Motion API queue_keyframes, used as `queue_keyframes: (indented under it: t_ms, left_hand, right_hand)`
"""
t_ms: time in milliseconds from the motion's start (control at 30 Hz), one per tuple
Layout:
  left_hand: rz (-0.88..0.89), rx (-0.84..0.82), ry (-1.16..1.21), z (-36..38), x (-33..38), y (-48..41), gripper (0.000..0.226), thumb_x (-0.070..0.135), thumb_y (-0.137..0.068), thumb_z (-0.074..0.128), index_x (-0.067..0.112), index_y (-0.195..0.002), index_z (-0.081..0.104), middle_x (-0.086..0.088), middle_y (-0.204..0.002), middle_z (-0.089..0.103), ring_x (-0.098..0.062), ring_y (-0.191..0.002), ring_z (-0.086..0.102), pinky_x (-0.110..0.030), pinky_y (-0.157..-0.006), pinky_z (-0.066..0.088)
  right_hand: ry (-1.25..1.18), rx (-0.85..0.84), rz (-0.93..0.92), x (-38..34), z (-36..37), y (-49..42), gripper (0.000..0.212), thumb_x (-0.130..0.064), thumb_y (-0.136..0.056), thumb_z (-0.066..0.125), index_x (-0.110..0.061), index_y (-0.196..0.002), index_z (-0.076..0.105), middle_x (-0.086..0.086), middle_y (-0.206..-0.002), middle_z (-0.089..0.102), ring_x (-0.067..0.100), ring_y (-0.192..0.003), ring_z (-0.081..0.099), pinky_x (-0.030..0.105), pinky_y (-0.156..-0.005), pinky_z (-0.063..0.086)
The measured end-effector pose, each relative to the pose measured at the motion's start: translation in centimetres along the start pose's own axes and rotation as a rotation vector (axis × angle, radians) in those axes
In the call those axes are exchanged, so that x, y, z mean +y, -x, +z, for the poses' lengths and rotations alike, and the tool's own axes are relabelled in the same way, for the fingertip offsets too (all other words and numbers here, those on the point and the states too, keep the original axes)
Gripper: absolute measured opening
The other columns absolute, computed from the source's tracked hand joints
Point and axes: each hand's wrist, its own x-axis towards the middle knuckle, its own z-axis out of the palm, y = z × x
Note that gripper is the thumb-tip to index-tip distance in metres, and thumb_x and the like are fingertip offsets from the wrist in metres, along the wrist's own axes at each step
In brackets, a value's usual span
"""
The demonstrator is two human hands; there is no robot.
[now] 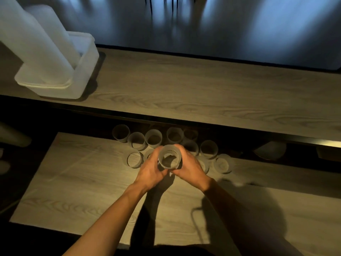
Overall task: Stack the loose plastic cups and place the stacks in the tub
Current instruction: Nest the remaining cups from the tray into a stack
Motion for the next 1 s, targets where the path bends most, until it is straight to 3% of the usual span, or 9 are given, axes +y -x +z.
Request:
queue_keyframes:
  t_ms: [200, 367, 467, 633, 800, 1000]
  left_hand:
    - [0.090, 0.098, 0.007, -3.3, -0.6, 0.7, 0.077, 0.034, -0.075, 0.086, 0.051, -0.133, 0.038, 0.020, -0.128, 0.058, -0.001, -0.122, 0.055, -0.037, -0.101, 0.053]
    - [0.086, 0.061, 0.018, -6.4, -2.1, 0.2, 0.083, 0.036, -0.072, 0.088, 0.065, -0.125, 0.031, 0.031, -0.120, 0.055, 0.011, -0.115, 0.053, -0.021, -0.098, 0.047]
    - [0.063, 0.034, 0.026, -7.2, -3.2, 0.0, 0.086, 0.034, -0.071, 0.089, 0.055, -0.133, 0.033, 0.030, -0.118, 0.052, 0.011, -0.111, 0.052, -0.018, -0.098, 0.045]
    - [0.043, -0.010, 0.066, -7.3, -5.0, -0.2, 0.087, 0.026, -0.073, 0.088, 0.036, -0.143, 0.038, 0.022, -0.129, 0.053, 0.001, -0.122, 0.051, -0.015, -0.096, 0.045]
    - [0.075, -0.021, 0.066, -7.7, -5.5, -1.1, 0.090, 0.032, -0.072, 0.087, 0.033, -0.146, 0.036, 0.012, -0.137, 0.055, -0.005, -0.126, 0.052, -0.034, -0.105, 0.049]
    - [0.055, -0.013, 0.086, -7.7, -5.8, -0.9, 0.087, 0.029, -0.075, 0.086, 0.031, -0.146, 0.036, 0.013, -0.136, 0.053, 0.007, -0.117, 0.051, -0.013, -0.096, 0.047]
  right_hand:
    - [-0.025, 0.026, -0.032, -4.0, 0.4, -0.5, 0.088, -0.030, -0.074, 0.088, -0.046, -0.142, 0.036, -0.013, -0.137, 0.055, 0.007, -0.125, 0.054, 0.039, -0.102, 0.053]
    - [-0.060, 0.035, -0.027, -6.0, 1.9, -1.3, 0.088, -0.018, -0.071, 0.086, -0.037, -0.144, 0.040, -0.013, -0.137, 0.054, 0.002, -0.127, 0.051, 0.035, -0.106, 0.049]
    - [-0.096, 0.031, -0.009, -6.4, 3.2, -2.1, 0.088, -0.023, -0.070, 0.089, -0.042, -0.141, 0.041, -0.018, -0.133, 0.056, -0.002, -0.124, 0.053, 0.034, -0.102, 0.052]
    - [-0.072, 0.032, 0.047, -6.1, 5.2, -2.6, 0.090, -0.026, -0.069, 0.088, -0.039, -0.143, 0.038, -0.013, -0.132, 0.059, 0.003, -0.121, 0.055, 0.035, -0.101, 0.052]
    - [-0.054, 0.056, 0.075, -5.8, 5.7, -3.8, 0.095, -0.027, -0.063, 0.091, -0.038, -0.142, 0.039, -0.010, -0.129, 0.061, 0.009, -0.120, 0.058, 0.039, -0.098, 0.054]
    - [-0.043, 0.087, 0.078, -5.4, 6.6, -3.9, 0.095, -0.017, -0.065, 0.087, -0.038, -0.143, 0.037, -0.010, -0.130, 0.060, 0.009, -0.120, 0.057, 0.035, -0.099, 0.052]
